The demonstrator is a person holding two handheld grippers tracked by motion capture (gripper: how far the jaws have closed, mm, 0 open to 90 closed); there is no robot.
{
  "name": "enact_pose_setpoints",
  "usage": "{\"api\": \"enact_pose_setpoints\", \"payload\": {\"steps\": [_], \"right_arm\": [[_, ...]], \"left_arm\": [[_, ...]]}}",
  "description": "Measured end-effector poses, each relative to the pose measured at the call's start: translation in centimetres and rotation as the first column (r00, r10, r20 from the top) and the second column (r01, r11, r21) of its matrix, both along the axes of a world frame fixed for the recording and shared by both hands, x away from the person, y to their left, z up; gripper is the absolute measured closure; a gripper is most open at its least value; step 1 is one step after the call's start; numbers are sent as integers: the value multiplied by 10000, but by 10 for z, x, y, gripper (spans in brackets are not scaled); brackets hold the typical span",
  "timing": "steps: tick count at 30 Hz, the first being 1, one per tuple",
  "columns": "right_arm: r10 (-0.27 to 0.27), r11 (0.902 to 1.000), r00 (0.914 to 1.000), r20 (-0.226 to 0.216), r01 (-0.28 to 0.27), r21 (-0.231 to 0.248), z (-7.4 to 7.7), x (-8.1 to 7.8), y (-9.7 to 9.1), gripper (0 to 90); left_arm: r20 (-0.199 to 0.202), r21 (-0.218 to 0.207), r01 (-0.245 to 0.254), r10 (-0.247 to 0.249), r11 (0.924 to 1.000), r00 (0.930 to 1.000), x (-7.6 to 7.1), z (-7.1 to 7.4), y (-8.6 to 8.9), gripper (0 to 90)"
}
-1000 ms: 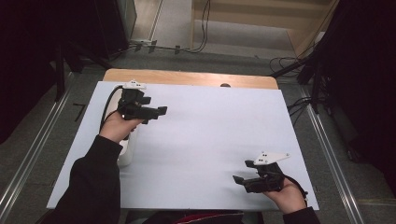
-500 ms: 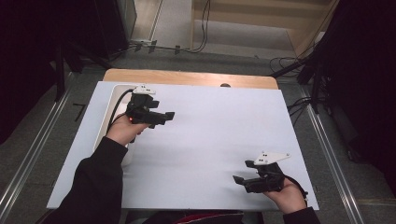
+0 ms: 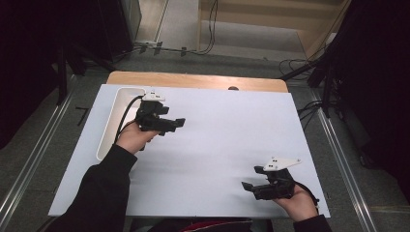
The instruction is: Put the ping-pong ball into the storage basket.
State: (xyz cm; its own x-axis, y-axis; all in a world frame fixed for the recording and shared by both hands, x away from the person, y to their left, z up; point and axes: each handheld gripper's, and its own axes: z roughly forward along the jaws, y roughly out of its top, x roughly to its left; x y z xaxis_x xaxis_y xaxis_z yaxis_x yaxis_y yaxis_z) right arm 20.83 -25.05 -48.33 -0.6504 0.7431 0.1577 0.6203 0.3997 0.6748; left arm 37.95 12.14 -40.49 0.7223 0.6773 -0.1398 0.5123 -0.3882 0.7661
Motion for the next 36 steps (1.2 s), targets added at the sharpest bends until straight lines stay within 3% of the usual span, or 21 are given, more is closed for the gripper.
{"api": "enact_pose_setpoints", "payload": {"steps": [6,20,25,36], "right_arm": [[4,10000,10000,13,-4,37,0,0,0,218],[-5,10000,10000,38,5,37,0,0,-1,217],[-21,10000,10000,3,21,56,0,-1,-1,217],[-5,10000,10000,34,5,44,0,0,-1,217]], "left_arm": [[29,331,130,-131,9994,9999,-6,-3,-5,190],[232,107,271,-274,9996,9994,-20,-15,-7,191],[124,287,373,-377,9989,9992,-24,-23,-7,190],[112,143,606,-608,9981,9981,-39,-31,-8,191]]}}
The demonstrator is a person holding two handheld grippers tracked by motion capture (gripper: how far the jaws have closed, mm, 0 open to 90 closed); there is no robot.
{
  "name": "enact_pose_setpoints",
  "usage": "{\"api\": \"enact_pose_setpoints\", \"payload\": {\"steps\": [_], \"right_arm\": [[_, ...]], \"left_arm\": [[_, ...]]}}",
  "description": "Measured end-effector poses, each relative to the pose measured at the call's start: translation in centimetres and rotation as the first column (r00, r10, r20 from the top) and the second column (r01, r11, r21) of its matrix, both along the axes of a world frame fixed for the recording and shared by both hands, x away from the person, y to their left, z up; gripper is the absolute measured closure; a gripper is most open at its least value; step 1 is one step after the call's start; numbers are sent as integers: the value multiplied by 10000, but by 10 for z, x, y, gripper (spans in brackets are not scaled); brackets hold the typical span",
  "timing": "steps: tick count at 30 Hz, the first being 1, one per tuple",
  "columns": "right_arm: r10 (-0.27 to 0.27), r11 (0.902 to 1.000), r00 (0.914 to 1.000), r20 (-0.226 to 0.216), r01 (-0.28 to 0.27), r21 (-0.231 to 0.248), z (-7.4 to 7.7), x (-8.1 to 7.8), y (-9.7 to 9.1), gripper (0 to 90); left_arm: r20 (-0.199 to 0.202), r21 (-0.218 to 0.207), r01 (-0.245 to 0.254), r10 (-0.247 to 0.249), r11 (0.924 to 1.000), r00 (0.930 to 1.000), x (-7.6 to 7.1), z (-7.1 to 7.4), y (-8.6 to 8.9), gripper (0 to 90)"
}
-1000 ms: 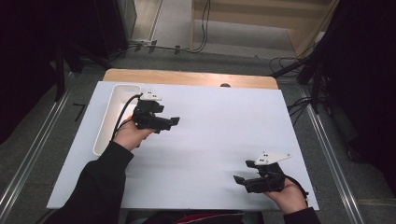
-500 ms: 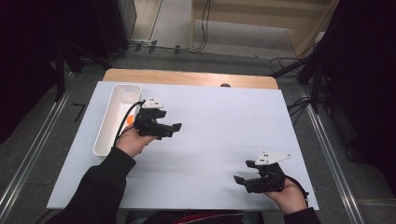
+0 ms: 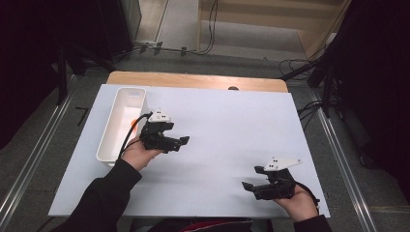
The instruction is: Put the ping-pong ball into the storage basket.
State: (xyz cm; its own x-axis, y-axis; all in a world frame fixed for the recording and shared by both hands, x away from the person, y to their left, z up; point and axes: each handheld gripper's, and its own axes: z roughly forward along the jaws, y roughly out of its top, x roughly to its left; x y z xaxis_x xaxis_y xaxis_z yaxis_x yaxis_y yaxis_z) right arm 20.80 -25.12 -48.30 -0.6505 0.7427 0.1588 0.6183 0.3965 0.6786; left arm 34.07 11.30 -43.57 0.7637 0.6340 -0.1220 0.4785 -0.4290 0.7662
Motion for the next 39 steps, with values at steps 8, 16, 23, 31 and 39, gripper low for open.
{"api": "enact_pose_setpoints", "payload": {"steps": [8,16,23,31,39], "right_arm": [[11,10000,10000,11,-11,-1,0,0,0,217],[9,10000,10000,14,-9,1,0,0,0,217],[17,10000,10000,-33,-17,9,0,0,0,217],[-16,10000,10000,-6,16,-10,0,0,0,218],[27,10000,10000,24,-27,-21,0,0,0,217]], "left_arm": [[-109,-59,317,-317,9995,9994,-8,-7,2,190],[-35,43,622,-622,9981,9981,-18,-11,3,190],[-185,144,866,-863,9961,9961,-30,-19,8,191],[-41,324,1472,-1471,9886,9891,-43,-22,14,191],[-133,415,1825,-1821,9823,9832,-51,-26,17,191]]}}
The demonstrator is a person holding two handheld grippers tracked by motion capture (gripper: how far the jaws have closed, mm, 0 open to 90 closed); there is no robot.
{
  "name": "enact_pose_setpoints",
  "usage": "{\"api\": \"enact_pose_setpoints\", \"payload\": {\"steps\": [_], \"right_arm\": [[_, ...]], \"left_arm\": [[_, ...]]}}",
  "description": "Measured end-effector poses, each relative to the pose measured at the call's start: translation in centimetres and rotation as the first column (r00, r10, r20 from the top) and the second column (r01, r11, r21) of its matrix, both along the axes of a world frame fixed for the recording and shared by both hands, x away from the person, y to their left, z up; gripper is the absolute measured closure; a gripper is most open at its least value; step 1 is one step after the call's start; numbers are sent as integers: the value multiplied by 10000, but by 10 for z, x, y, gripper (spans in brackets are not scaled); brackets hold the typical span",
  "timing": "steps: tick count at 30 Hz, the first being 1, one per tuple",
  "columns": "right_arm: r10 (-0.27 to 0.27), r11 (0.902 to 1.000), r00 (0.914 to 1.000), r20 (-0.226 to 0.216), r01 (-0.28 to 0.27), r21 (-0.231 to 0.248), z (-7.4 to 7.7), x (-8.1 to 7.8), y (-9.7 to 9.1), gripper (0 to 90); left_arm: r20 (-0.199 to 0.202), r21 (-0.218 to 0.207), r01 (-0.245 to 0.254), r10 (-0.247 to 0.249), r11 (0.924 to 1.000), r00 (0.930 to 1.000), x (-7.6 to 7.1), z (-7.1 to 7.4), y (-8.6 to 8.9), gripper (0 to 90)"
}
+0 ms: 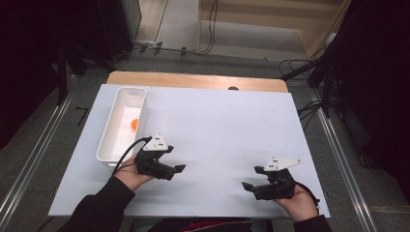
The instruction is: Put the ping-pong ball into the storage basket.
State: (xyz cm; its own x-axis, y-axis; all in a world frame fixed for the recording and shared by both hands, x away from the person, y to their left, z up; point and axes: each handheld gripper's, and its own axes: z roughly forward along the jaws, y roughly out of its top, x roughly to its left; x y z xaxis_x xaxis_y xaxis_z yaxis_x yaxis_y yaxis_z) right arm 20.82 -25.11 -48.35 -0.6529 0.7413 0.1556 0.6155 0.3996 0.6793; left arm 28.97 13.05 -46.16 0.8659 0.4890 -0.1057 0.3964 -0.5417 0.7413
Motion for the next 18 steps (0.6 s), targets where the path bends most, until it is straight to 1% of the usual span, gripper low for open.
{"api": "enact_pose_setpoints", "payload": {"steps": [3,5,8,9,11,13,16,18], "right_arm": [[-39,10000,10000,-45,39,-2,0,0,0,217],[-53,10000,10000,-49,53,8,0,0,1,217],[-2,10000,10000,6,2,-19,0,0,0,217],[-4,10000,10000,-1,4,-18,0,0,0,217],[2,10000,10000,3,-2,-16,0,0,0,217],[-18,10000,10000,-43,17,-19,0,0,0,217],[-25,10000,10000,-49,25,-4,0,0,0,217],[-20,10000,10000,-43,20,-18,0,0,0,217]], "left_arm": [[-114,50,117,-116,9999,9999,-1,-1,2,191],[-165,-15,144,-144,9999,9998,-2,-2,3,191],[-191,77,289,-287,9996,9994,-4,-3,6,191],[-188,36,311,-310,9995,9993,-5,-4,6,191],[-201,127,420,-418,9990,9989,-7,-5,8,192],[-206,323,627,-621,9975,9979,-9,-6,10,192],[-220,390,803,-795,9960,9966,-12,-7,12,191],[-221,326,825,-818,9961,9964,-14,-7,14,191]]}}
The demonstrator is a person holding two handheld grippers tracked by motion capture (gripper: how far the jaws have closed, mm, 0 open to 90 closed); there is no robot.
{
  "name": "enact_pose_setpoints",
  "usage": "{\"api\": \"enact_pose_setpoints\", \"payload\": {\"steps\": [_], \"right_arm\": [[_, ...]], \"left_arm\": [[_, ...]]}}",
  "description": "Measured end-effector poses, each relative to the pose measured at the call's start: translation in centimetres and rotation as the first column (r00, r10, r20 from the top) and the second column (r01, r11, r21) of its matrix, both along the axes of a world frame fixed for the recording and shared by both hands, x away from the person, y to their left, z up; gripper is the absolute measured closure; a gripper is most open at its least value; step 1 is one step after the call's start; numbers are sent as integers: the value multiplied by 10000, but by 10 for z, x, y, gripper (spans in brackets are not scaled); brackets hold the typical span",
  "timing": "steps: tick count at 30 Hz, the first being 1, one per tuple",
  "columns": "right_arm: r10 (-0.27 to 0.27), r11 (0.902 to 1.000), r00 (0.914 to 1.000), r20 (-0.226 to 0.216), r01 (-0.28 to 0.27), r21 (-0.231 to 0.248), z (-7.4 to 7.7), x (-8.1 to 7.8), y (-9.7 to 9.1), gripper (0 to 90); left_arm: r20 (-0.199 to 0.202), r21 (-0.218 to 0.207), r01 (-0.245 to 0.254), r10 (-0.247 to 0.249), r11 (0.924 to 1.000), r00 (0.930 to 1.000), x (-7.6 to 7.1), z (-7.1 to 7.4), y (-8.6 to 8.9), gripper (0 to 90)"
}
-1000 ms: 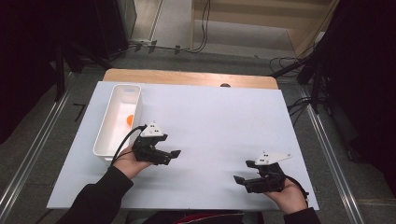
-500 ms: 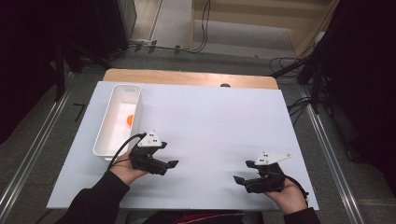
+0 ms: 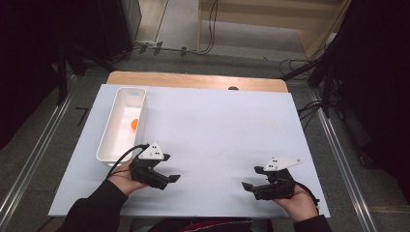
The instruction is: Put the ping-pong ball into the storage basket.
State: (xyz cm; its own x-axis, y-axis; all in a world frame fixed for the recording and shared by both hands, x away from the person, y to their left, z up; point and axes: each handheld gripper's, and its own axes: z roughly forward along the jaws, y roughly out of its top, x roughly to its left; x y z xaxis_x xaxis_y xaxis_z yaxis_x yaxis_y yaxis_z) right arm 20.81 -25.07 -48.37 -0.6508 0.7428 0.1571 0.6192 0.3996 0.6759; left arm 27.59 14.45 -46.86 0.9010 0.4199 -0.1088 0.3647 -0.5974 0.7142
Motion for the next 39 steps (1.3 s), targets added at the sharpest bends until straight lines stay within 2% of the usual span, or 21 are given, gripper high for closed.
{"api": "enact_pose_setpoints", "payload": {"steps": [14,19,25,39], "right_arm": [[-21,10000,10000,2,21,32,0,0,0,217],[-55,10000,10000,-32,55,60,1,0,-1,218],[-16,10000,10000,-9,16,96,1,0,-1,217],[8,9999,10000,-37,-7,118,0,1,0,217]], "left_arm": [[-2,97,301,-301,9995,9995,-9,-1,12,191],[57,218,200,-201,9996,9998,-12,-1,18,191],[22,167,121,-122,9998,9999,-14,-1,27,191],[-86,320,265,-262,9991,9996,-17,-3,37,191]]}}
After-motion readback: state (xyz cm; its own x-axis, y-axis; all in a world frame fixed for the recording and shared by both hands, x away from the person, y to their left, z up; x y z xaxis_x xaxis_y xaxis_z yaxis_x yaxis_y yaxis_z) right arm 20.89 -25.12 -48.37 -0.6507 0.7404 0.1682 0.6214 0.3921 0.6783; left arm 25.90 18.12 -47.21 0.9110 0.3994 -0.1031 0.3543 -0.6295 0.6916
